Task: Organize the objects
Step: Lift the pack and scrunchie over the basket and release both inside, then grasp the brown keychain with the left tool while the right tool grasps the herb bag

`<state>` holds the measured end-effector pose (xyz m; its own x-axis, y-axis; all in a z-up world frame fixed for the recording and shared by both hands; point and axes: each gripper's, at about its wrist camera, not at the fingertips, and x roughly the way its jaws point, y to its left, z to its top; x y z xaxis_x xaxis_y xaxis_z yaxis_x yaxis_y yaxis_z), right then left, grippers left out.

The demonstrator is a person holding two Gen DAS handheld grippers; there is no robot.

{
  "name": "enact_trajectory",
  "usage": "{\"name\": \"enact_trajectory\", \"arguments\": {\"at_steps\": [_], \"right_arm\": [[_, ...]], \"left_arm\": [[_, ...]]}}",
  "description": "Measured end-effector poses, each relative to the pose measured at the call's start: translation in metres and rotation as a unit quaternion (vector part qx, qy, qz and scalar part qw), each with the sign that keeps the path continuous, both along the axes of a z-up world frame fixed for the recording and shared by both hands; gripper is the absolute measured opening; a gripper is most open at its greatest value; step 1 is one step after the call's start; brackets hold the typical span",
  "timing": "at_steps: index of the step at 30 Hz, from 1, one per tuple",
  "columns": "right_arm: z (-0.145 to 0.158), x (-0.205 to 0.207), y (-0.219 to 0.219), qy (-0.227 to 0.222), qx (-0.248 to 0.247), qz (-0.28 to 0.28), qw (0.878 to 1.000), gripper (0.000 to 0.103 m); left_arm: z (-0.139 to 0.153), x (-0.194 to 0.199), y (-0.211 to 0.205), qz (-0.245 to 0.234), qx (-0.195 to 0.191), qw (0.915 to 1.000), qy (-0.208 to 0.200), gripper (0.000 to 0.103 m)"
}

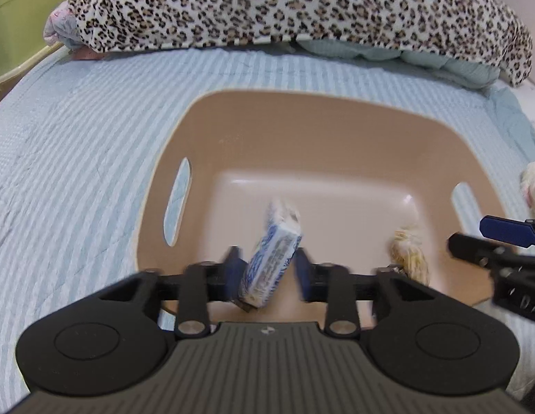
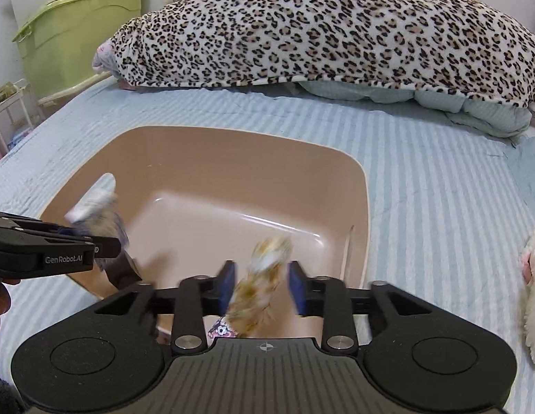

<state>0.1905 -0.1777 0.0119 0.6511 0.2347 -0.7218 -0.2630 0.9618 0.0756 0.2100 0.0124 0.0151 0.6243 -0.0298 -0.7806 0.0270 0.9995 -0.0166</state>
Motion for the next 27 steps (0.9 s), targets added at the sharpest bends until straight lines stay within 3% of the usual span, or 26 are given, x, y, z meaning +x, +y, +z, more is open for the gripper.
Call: {"name": "enact_trajectory", "arguments": {"at_steps": [1,2,11,19,27], "right_arm": [[0.003,-0.002,-0.001,-0.003,0.001,-0.001,1.000,0.060],[0.005,-0.005,-0.002,-0.008,0.003,-0.002,1.000,0.063],[0.033,-0.037,-0.017,-0.040,0.009,-0.001,0.999,0.101],[0.033,-0.067,-0.028,-0.032,0.004,0.008,0.999,0.103],[-0.005,-0.079,-0.025,0.022,-0.018,0.016,0.999,0.103]], "left_arm": [[0.005,-0.003,-0.001,0.001,0.002,1.0000,-0.007,0.066],[0.009,-0.006,-0.002,0.001,0.006,0.9999,-0.013,0.073],[0.029,-0.048,0.003,-0.006,0.021,0.9995,-0.022,0.076],[0.018,-0.078,0.019,-0.001,0.009,0.9999,0.006,0.083],[-0.023,-0.083,0.016,0.001,0.022,0.9976,0.065,0.084]]}}
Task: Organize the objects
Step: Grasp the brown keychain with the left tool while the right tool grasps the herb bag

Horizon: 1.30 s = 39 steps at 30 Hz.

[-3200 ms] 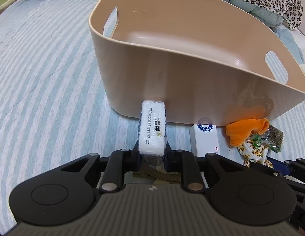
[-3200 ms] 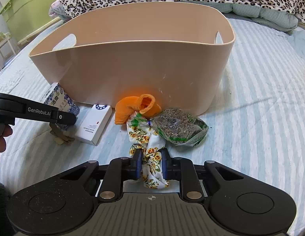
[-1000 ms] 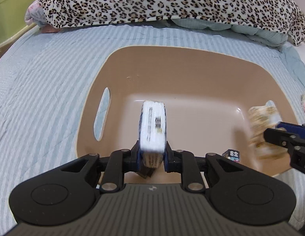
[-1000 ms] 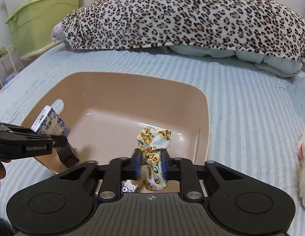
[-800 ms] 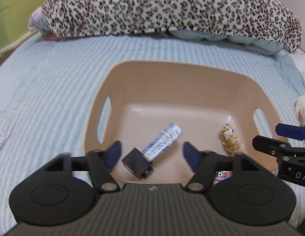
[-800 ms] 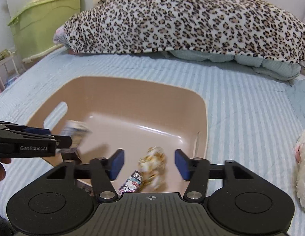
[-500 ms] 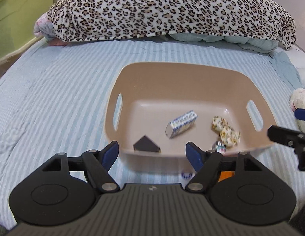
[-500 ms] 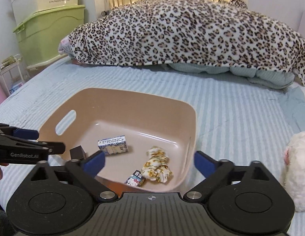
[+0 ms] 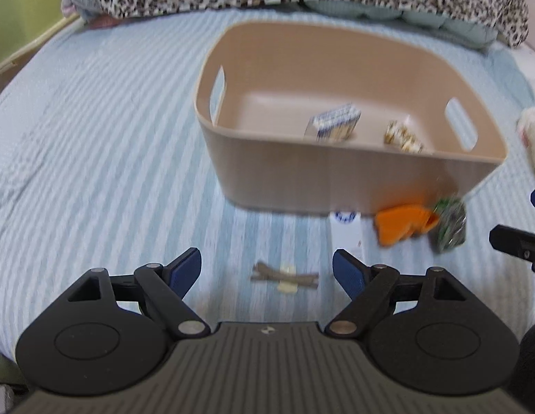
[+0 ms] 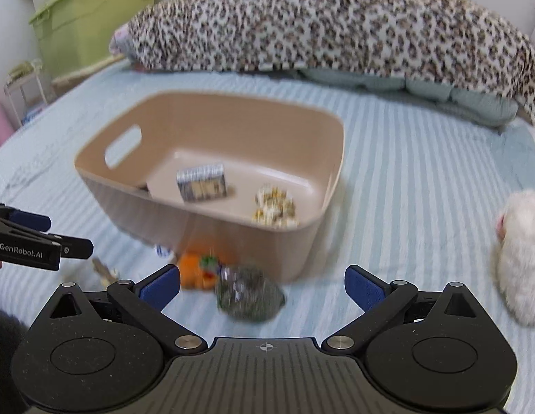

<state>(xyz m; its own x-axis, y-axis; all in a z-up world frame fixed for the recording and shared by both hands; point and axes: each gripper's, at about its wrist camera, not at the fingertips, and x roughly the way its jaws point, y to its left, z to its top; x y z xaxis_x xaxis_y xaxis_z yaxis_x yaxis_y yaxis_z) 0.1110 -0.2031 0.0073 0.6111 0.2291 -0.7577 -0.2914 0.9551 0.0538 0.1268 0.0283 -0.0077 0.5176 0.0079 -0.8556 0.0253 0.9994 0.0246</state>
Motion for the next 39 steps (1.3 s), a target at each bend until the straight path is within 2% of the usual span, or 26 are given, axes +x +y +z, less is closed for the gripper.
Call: {"name": "enact_trajectory", "arguments": {"at_steps": [11,15,19,21,23,24,25,26,27,39], "right_arm": [[-0.059,0.003,0.006,0.062,-0.020,0.003,0.998,0.103],[-0.069,0.009,0.008,0.067,-0.018,0.001,0.998,0.103],[-0.074,0.015,0.013,0.057,-0.019,-0.001,0.998,0.103],[-0.077,0.019,0.017,0.052,-0.020,-0.003,0.998,0.097],[-0.079,0.022,0.020,0.055,-0.019,-0.004,0.998,0.083],[-0.081,0.023,0.021,0.059,-0.019,-0.006,0.998,0.080],[-0.081,0.024,0.022,0.059,-0.019,-0.007,0.998,0.071],[-0.081,0.023,0.022,0.055,-0.021,-0.012,0.998,0.057],[-0.081,0.022,0.022,0.052,-0.022,-0.012,0.998,0.050],[-0.066,0.004,0.018,0.038,-0.013,0.003,0.999,0.045]], "left_arm": [[-0.044,0.014,-0.003,-0.003,0.003,0.9986,0.052,0.084],[-0.057,0.019,0.001,0.007,-0.001,0.9979,0.064,0.084],[-0.061,0.021,0.005,0.012,-0.012,0.9982,0.058,0.083],[-0.060,0.020,0.007,0.012,-0.017,0.9982,0.057,0.078],[-0.060,0.018,0.009,0.013,-0.024,0.9980,0.056,0.067],[-0.059,0.017,0.011,0.014,-0.028,0.9980,0.055,0.064],[-0.058,0.016,0.011,0.014,-0.028,0.9980,0.054,0.059],[-0.057,0.015,0.012,0.014,-0.030,0.9981,0.053,0.059],[-0.057,0.014,0.013,0.013,-0.030,0.9981,0.052,0.059],[-0.038,-0.012,0.011,0.004,-0.020,0.9994,0.029,0.059]]}}
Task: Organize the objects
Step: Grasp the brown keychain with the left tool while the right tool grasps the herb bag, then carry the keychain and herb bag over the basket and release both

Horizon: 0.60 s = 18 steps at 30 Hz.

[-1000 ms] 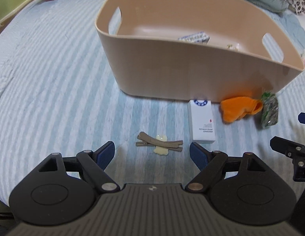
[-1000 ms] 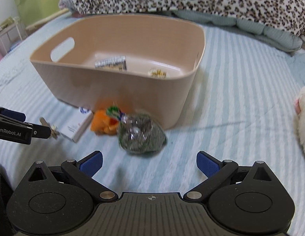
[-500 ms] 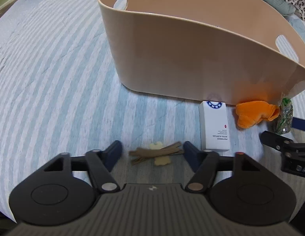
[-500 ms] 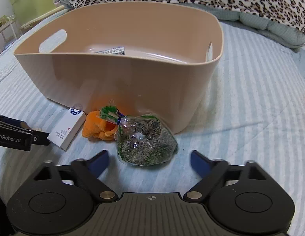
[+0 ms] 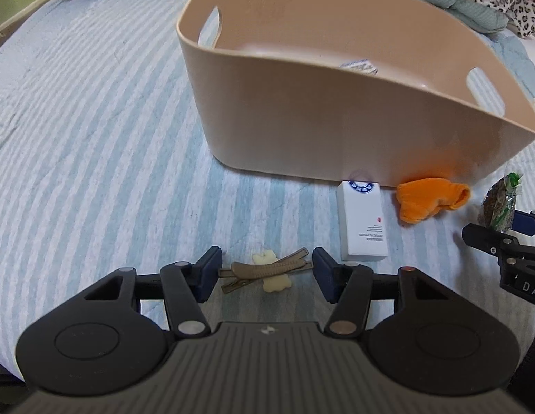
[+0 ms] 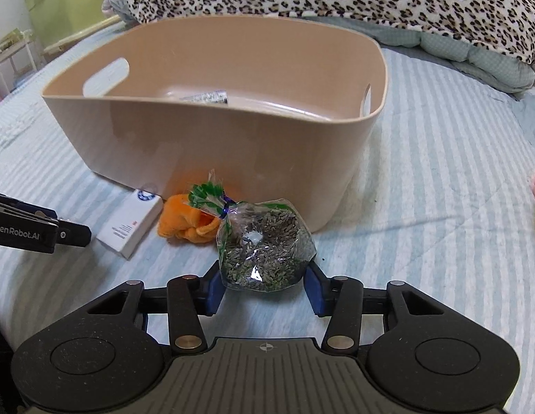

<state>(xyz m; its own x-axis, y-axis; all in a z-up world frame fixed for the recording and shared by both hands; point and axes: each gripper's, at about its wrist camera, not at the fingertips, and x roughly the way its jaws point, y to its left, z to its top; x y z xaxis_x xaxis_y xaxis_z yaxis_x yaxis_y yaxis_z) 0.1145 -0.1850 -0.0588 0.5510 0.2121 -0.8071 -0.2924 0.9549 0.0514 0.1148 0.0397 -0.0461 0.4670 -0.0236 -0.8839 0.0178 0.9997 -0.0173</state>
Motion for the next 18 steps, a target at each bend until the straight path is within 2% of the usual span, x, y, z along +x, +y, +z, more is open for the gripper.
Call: {"name": "enact_trajectory", "arguments": {"at_steps": [6,8,18], "right_arm": [[0.028,-0.010,-0.009,-0.024,0.017,0.004,1.000,0.045],[0.040,-0.015,-0.012,-0.034,0.023,0.005,0.999,0.045],[0.102,-0.015,-0.026,-0.109,0.056,-0.003,0.992,0.045]], "left_arm": [[0.028,-0.019,0.007,-0.001,-0.006,0.9993,-0.036,0.059],[0.040,-0.002,0.001,-0.002,-0.007,0.9987,-0.050,0.059],[0.104,-0.005,-0.005,-0.010,0.003,0.9906,-0.136,0.059]]}}
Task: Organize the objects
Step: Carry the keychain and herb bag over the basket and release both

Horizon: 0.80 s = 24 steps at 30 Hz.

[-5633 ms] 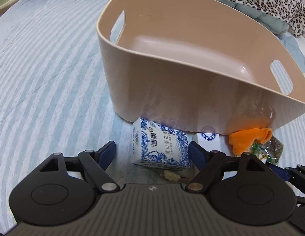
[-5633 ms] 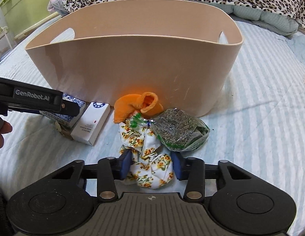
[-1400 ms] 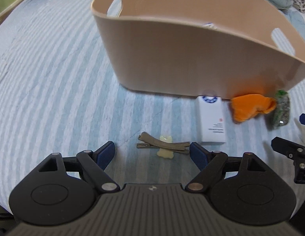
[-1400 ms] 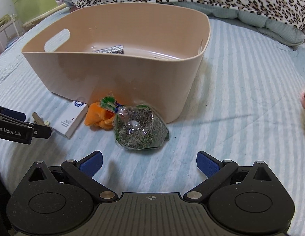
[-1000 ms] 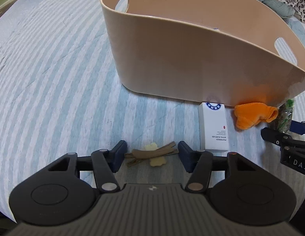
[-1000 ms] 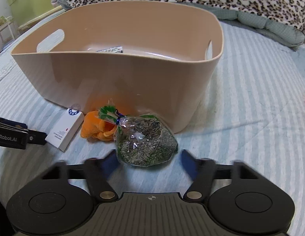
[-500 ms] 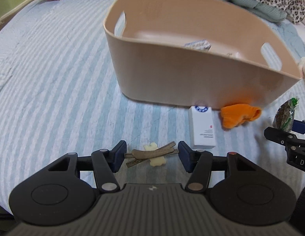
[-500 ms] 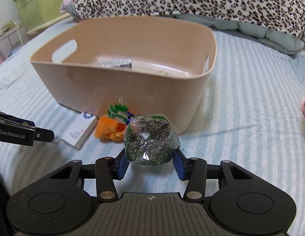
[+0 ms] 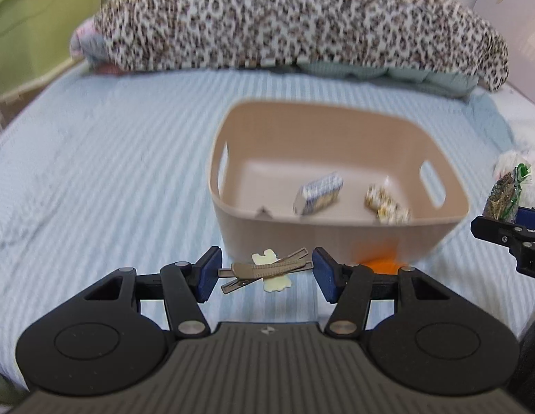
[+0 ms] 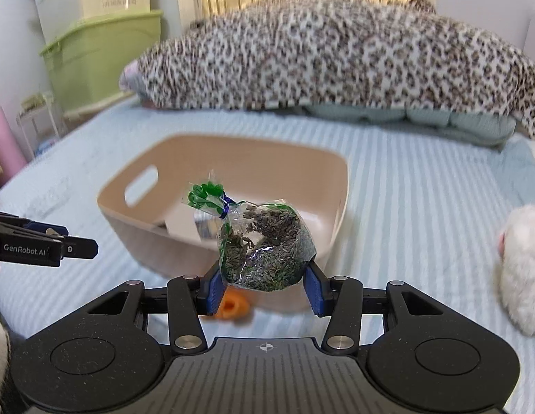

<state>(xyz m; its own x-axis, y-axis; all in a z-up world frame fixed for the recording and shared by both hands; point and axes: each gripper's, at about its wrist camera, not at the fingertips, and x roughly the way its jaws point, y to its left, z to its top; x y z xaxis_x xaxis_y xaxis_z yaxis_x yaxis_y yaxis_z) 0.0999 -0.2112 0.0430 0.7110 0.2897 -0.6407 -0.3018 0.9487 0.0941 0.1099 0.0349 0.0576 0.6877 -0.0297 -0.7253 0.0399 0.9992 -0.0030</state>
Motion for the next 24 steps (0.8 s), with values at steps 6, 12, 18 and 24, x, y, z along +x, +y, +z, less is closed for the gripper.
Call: {"name": "enact_trajectory", "arguments": {"at_steps": [6,12,18,24], "right_arm": [[0.025,0.014,0.002,-0.039,0.005,-0.005,0.999,0.045],[0.036,0.033,0.016,-0.060,0.000,-0.001,0.998,0.045],[0.033,0.055,0.029,-0.062,-0.009,0.000,0.998,0.045],[0.014,0.076,0.037,-0.036,-0.020,-0.001,0.999,0.045]], "left_arm": [[0.028,0.017,-0.005,0.005,0.008,0.9991,-0.040,0.059],[0.032,0.041,-0.016,0.008,0.019,0.9985,-0.050,0.059],[0.016,0.074,-0.024,0.010,0.014,0.9995,-0.025,0.059],[-0.016,0.100,-0.029,0.012,0.019,0.9996,0.015,0.059]]}}
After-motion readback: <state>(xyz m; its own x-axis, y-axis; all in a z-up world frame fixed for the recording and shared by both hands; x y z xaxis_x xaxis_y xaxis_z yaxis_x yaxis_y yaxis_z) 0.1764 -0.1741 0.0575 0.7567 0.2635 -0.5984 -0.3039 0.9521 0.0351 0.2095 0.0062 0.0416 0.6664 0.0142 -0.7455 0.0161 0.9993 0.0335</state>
